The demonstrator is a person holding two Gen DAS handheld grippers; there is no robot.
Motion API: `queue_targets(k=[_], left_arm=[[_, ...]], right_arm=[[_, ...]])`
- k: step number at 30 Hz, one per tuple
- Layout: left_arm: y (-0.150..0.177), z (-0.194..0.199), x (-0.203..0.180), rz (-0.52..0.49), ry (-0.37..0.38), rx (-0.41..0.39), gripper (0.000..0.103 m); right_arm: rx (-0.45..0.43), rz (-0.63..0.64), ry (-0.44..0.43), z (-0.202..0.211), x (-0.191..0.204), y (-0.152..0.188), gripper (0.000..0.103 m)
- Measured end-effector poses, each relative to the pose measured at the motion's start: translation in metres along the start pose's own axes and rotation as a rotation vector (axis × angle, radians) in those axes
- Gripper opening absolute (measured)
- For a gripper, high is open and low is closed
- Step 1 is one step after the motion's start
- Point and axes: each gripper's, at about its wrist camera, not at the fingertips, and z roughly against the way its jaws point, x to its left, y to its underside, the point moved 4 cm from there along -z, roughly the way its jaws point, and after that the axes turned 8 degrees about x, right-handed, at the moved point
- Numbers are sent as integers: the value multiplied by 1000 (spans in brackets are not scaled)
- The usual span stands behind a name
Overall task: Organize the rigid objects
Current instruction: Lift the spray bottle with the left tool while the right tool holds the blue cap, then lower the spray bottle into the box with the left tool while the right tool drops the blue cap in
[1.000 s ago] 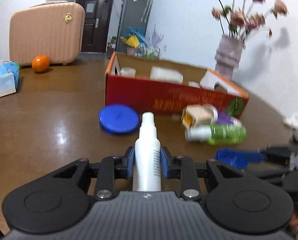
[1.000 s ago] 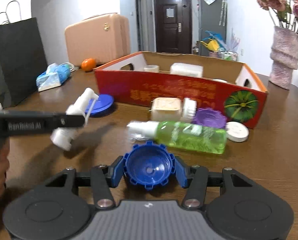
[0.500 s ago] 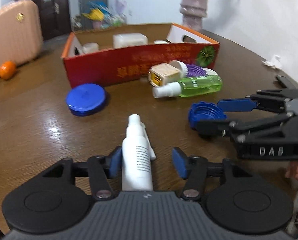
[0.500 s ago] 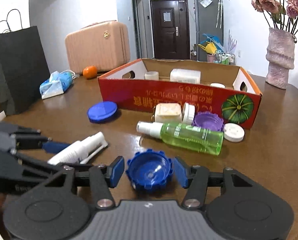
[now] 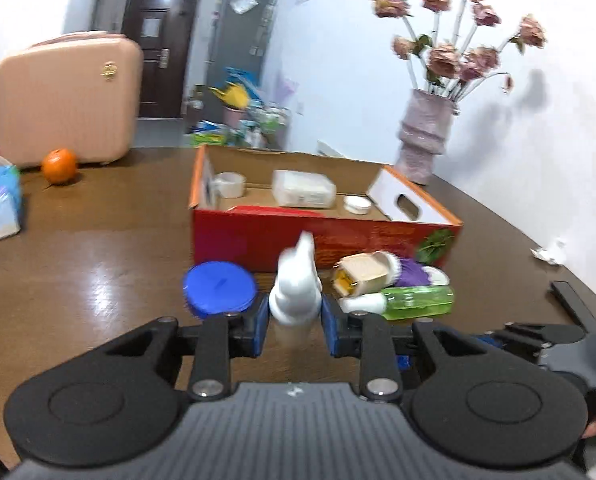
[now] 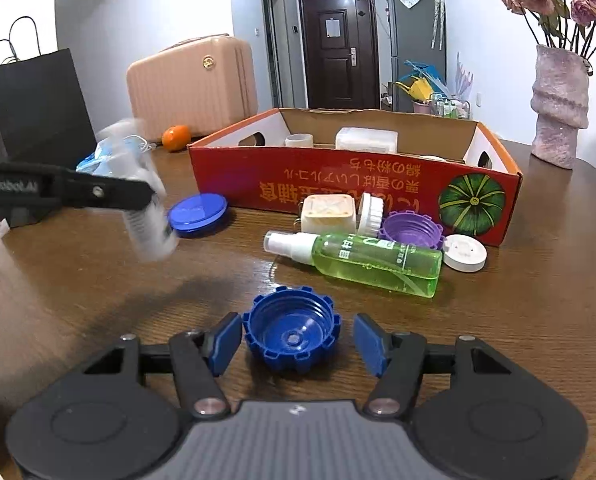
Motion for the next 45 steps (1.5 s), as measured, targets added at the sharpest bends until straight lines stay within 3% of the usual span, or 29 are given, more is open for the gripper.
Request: queue_targets(k=[5, 10, 11, 17, 20, 23, 27, 31, 38, 45], left_arm=[[19, -10, 0, -4, -24, 30, 28], [15, -14, -8, -55, -35, 25, 28], [13, -14, -9, -57, -46, 22, 28], [-28, -11, -3, -63, -11, -41, 28], [-75, -25, 4, -104, -36, -38, 28], [-121, -61, 21, -78, -40, 14, 28], [-163, -127, 39, -65, -92, 89, 28], [-178, -177, 53, -83, -142, 135, 28], [-181, -206, 68, -126, -150, 143, 30], [-184, -193, 68, -129, -150, 116, 32]], right_arm=[[9, -4, -3, -5, -2, 0, 61], [15, 13, 8, -10, 0, -3, 60], [12, 15, 8, -10, 1, -4, 53], [-46, 15, -26, 0, 1, -22, 52], [-105, 64, -31, 6, -4, -59, 52], [-132, 119, -54, -2, -10, -109, 52], [-67, 60, -149, -58, -34, -191, 52], [21, -62, -185, -133, -54, -253, 52], [109, -47, -139, -206, -48, -275, 54], [53, -15, -79, -188, -52, -280, 57]])
